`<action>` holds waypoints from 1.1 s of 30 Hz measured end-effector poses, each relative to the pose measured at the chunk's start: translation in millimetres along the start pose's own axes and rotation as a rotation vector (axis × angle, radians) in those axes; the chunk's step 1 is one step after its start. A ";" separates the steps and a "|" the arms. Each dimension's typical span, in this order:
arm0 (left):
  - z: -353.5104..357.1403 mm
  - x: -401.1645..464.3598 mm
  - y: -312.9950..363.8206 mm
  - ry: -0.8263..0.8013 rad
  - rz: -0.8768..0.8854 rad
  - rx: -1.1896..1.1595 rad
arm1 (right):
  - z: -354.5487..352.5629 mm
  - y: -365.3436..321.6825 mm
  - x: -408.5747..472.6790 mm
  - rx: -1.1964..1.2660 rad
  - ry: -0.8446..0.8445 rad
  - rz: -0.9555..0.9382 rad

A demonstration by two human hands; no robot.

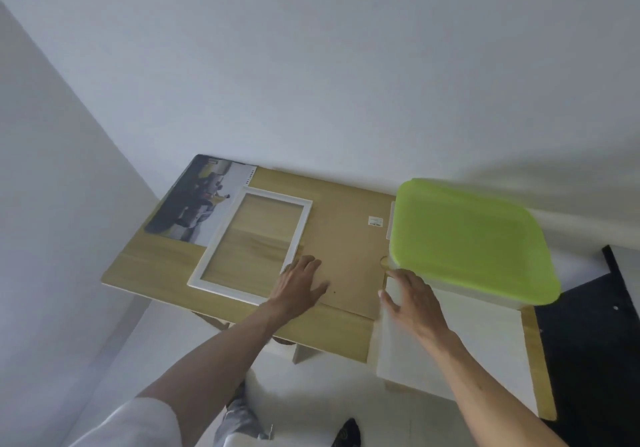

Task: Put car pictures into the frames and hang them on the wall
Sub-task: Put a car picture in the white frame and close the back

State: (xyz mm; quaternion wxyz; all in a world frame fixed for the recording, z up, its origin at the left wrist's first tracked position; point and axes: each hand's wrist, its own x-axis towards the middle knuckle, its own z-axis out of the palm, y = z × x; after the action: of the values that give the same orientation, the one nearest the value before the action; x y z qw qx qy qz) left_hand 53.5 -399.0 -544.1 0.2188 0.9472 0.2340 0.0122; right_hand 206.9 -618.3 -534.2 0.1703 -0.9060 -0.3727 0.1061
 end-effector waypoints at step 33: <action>-161.9 65.9 -398.4 -0.006 -0.721 -0.268 | 173.1 -395.6 207.8 -0.309 -0.572 -0.444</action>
State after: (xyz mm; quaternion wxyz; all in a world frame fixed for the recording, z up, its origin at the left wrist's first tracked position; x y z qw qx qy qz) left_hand -82.6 13.4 -570.4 0.3316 0.7672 0.5477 -0.0376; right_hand 44.3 -168.0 -553.5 -0.0603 -0.7521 -0.6037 0.2575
